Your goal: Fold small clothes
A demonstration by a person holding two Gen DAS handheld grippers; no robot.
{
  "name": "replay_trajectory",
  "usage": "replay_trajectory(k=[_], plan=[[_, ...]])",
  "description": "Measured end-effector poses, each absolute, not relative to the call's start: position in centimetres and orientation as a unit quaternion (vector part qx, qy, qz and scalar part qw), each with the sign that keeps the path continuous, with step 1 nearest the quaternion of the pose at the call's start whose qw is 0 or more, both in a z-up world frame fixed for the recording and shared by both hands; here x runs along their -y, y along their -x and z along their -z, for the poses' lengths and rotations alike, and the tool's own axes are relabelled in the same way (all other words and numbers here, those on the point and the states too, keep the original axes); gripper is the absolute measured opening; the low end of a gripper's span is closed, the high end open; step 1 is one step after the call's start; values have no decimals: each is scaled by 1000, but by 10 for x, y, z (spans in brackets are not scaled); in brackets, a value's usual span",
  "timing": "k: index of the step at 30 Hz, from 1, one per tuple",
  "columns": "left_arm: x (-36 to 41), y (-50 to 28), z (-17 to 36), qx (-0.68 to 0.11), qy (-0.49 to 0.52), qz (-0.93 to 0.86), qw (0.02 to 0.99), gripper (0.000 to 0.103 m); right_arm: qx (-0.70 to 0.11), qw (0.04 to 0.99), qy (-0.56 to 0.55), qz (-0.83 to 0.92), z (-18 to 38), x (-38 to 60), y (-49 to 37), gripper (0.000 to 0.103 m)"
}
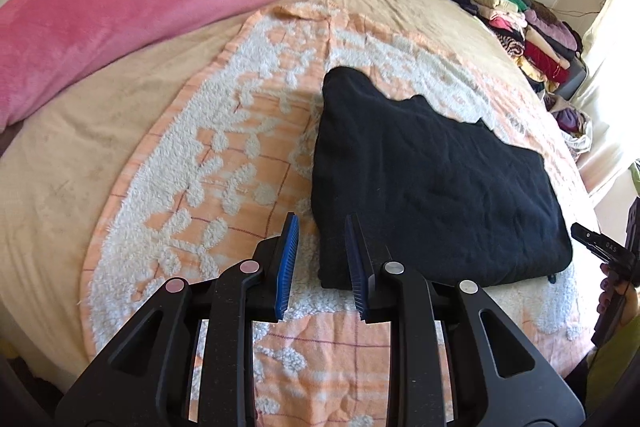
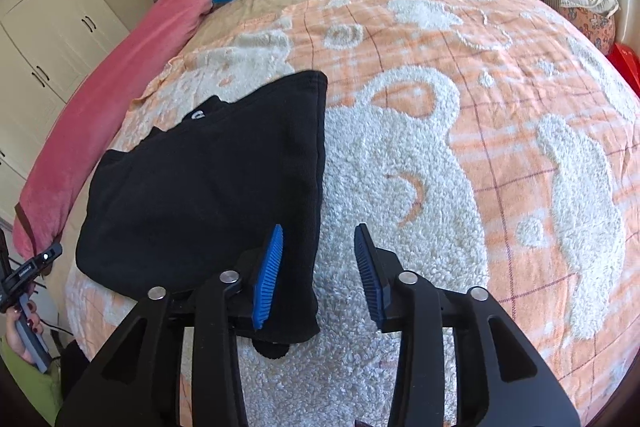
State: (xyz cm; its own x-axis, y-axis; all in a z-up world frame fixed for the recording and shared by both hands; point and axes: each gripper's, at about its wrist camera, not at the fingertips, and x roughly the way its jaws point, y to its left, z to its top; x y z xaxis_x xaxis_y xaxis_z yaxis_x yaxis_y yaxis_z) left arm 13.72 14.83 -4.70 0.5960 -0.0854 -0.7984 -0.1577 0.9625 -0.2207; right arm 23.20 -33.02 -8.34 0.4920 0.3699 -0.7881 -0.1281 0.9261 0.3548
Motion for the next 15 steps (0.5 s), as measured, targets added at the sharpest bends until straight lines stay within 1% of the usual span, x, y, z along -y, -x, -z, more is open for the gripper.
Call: replay_trajectory(k=[2,5,12,13,14,15], plan=[[-145,-135,39,-442,132,-21,887,17,-470,861,-119,-154,76,326,-230,42],[-138,-135,29,-433,128,-17,892,17,-449,869,-118,-170,63,322,-228,47],[-126,-133,14,-424,125,-10,897,17,-414,882,-114,-193,42,316,-221,48],[-123,-133,12,-421,122,-9,899,17,-407,885,-113,-198,38,315,-220,50],[-122,-134,10,-419,119,-8,900,17,-402,886,-113,-199,36,314,-219,56],[-120,-133,8,-418,117,-8,901,17,-395,888,-114,-204,32,313,-217,67]])
